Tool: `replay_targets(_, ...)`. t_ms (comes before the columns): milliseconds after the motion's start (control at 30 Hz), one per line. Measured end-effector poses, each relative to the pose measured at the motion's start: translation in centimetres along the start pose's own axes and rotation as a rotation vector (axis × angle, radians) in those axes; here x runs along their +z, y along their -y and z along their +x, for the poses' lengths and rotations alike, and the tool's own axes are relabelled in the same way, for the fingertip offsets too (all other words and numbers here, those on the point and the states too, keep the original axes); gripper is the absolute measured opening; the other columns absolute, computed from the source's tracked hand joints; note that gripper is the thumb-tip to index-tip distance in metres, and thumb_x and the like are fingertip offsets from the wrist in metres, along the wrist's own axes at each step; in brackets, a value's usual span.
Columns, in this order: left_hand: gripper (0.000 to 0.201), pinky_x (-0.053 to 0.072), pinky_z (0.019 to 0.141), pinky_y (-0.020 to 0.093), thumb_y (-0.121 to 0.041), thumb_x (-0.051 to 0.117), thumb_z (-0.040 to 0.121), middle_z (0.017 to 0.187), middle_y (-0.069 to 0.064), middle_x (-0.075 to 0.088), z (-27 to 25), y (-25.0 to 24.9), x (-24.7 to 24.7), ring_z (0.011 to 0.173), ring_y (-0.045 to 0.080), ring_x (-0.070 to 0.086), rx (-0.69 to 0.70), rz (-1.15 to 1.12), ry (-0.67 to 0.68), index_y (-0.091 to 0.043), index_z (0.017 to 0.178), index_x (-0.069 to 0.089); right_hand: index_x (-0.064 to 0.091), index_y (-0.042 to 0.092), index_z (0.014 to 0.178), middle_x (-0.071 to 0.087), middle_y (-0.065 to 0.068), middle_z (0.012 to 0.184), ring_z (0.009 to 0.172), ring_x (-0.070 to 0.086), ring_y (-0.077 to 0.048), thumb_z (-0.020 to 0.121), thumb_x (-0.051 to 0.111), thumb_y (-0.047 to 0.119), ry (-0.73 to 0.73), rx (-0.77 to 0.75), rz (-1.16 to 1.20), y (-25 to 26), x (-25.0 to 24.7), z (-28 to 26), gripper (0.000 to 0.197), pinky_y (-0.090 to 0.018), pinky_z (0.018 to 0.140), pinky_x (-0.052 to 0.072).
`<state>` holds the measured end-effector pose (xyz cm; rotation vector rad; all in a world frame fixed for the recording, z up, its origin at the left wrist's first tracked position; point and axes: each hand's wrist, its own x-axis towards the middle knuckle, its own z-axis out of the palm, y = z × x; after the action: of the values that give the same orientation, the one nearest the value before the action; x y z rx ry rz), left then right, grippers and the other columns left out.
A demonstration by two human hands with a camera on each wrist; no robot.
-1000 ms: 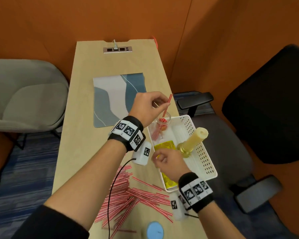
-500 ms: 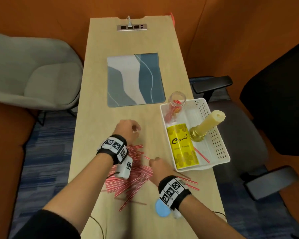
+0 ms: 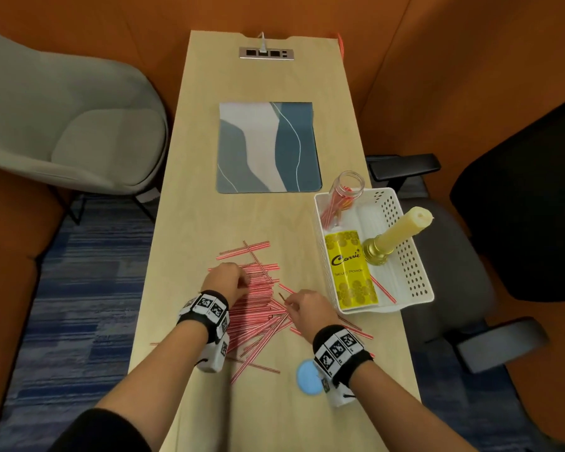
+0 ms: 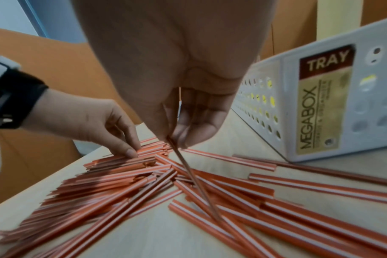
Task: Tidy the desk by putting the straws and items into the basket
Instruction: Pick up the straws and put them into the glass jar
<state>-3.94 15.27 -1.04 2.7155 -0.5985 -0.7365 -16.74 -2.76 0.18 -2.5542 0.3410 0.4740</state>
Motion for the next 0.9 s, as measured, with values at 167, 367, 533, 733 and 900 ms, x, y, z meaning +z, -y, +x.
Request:
replay_targets(167,0.011,0.055,0.084,0.033,-0.031,0.071,0.087,0.098,-0.002,0.072,0.0,0.1,0.1,0.088,0.018,0.067,0.027,0.025,0.001,-0.023,0.093,0.075,0.067,0.022,0.106,0.067,0.008,0.082,0.078,0.064,-0.015,0.091,0.060,0.019,-0.048,-0.048,0.114,0.8,-1.6,-0.6,0.017,-0.035,0.077,0.056)
replay_targets(367,0.010,0.054,0.082,0.033,-0.024,0.066,0.091,0.097,0.000,0.071,0.2,0.1,0.0,0.088,0.020,0.066,0.072,0.081,-0.003,-0.022,0.097,0.074,0.066,0.022,0.098,0.065,0.010,0.076,0.069,0.061,-0.003,0.090,0.065,0.018,-0.281,-0.053,0.299,2.3,-7.8,-1.0,0.009,-0.026,0.071,0.055)
replay_targets(533,0.012,0.054,0.074,0.030,-0.015,0.063,0.088,0.084,-0.002,0.072,0.2,-0.3,-0.9,0.080,0.019,0.067,0.130,0.097,-0.014,-0.022,0.085,0.074,0.066,0.023,0.098,0.063,0.016,0.082,0.074,0.058,0.009,0.092,0.066,0.019,-0.647,-0.061,0.447,2.8,-18.4,0.7,0.007,-0.003,0.067,0.044)
replay_targets(733,0.005,0.054,0.072,0.031,-0.020,0.074,0.084,0.083,-0.007,0.067,1.2,-3.0,-5.4,0.071,0.011,0.061,0.283,-0.097,-0.221,-0.024,0.084,0.077,0.066,0.018,0.092,0.065,0.003,0.080,0.068,0.056,-0.001,0.091,0.062,0.012,-0.963,-0.067,0.451,0.1,-25.3,5.3,0.007,-0.010,0.064,0.047)
replay_targets(900,0.003,0.050,0.069,0.016,-0.027,0.076,0.084,0.071,-0.018,0.067,2.5,-7.8,-11.6,0.066,0.000,0.061,0.338,-0.417,-0.462,-0.024,0.082,0.076,0.066,0.017,0.114,0.069,0.003,0.091,0.083,0.064,-0.007,0.090,0.066,0.018,-0.694,0.065,0.412,-2.2,-23.6,8.7,0.023,-0.032,0.085,0.057)
